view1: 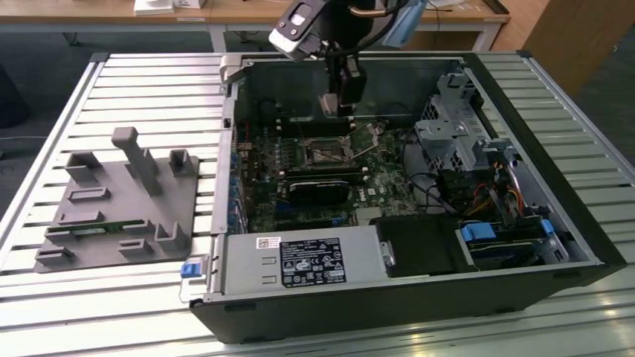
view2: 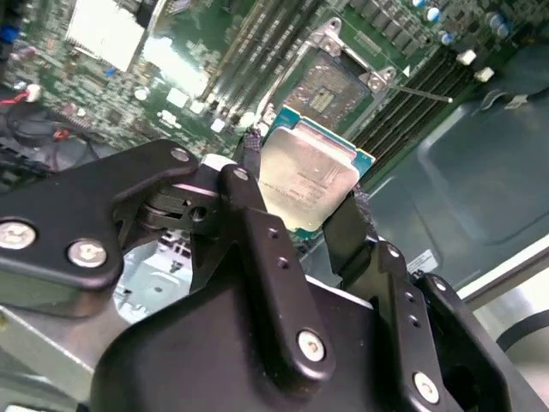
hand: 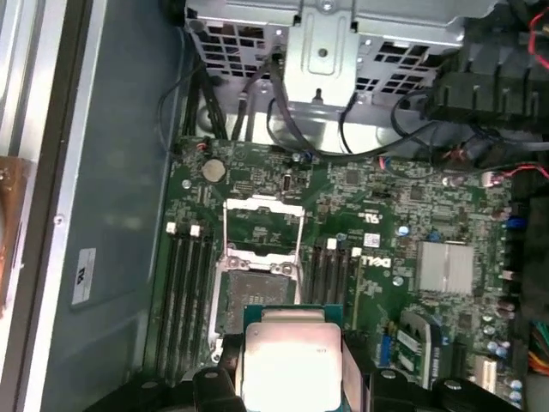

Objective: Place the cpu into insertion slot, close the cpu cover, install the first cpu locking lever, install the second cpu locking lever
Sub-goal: 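Place the cpu into insertion slot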

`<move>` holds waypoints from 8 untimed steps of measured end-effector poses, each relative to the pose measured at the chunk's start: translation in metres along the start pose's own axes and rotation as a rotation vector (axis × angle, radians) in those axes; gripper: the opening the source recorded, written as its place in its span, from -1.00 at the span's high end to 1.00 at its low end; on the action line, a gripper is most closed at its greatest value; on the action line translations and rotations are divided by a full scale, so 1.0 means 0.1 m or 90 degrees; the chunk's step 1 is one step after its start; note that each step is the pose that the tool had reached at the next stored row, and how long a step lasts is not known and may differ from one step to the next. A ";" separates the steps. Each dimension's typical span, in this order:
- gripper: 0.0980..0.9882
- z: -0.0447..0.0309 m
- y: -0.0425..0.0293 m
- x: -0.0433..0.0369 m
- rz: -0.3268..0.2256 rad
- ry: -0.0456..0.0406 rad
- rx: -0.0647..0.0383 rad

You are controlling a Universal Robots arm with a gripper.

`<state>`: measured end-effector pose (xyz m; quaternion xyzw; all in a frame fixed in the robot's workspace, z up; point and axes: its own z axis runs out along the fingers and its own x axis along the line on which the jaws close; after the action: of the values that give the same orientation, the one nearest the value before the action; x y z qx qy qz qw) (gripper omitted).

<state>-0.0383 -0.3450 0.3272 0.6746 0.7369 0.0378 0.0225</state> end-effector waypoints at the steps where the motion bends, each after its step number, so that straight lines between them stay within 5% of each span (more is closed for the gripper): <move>1: 0.00 0.020 0.001 0.031 0.001 0.0001 0.000; 8: 0.00 0.148 0.002 0.157 0.019 -0.0019 0.000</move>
<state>-0.0383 -0.3289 0.3127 0.6854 0.7268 0.0370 0.0228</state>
